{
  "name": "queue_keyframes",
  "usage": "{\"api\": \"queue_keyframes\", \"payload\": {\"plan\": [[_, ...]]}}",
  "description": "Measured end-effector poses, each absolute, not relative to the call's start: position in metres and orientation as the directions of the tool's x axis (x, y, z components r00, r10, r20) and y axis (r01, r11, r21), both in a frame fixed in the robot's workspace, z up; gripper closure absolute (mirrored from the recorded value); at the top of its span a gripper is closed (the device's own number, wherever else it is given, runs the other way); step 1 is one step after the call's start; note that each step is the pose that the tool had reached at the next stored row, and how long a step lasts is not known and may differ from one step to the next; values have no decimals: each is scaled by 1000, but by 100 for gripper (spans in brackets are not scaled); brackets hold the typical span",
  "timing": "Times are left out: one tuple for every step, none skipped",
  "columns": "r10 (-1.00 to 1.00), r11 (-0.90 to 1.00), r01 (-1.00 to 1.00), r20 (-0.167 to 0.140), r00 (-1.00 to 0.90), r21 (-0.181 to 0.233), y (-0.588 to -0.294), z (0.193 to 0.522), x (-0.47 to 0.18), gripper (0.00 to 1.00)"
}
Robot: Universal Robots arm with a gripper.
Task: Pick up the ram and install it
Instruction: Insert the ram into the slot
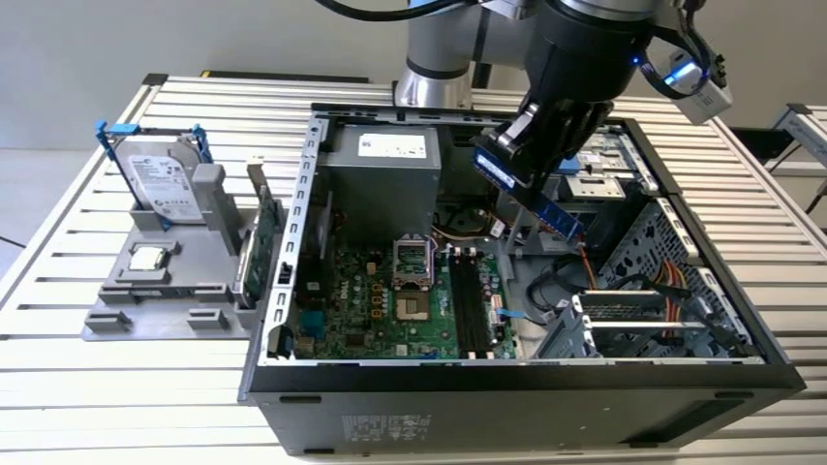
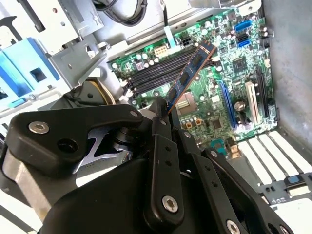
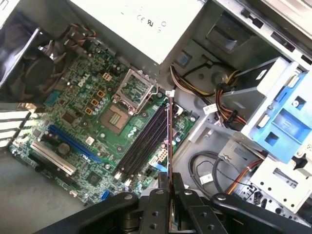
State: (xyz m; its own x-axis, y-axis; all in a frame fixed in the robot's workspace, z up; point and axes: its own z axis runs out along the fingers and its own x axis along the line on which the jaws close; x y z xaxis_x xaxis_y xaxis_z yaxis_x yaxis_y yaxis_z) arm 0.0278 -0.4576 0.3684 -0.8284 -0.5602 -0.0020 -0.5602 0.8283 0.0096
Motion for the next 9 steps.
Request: {"api": "queue_keyframes", "payload": {"plan": [[-553, 833, -553, -2, -833, 10, -458, 368, 28, 100], [-545, 838, -545, -2, -838, 10, -458, 368, 28, 100], [-538, 843, -538, -2, -843, 10, -458, 368, 28, 100], [-532, 847, -532, -2, -847, 10, -458, 368, 28, 100], [-524, 851, -524, -2, -851, 10, -458, 368, 28, 100], [-518, 856, -518, -2, -856, 10, -458, 368, 28, 100], [-510, 860, -510, -2, -860, 10, -458, 368, 28, 100], [-503, 864, -503, -2, -864, 10, -458, 368, 28, 100], [-496, 868, -496, -2, -868, 10, -458, 368, 28, 100]]}}
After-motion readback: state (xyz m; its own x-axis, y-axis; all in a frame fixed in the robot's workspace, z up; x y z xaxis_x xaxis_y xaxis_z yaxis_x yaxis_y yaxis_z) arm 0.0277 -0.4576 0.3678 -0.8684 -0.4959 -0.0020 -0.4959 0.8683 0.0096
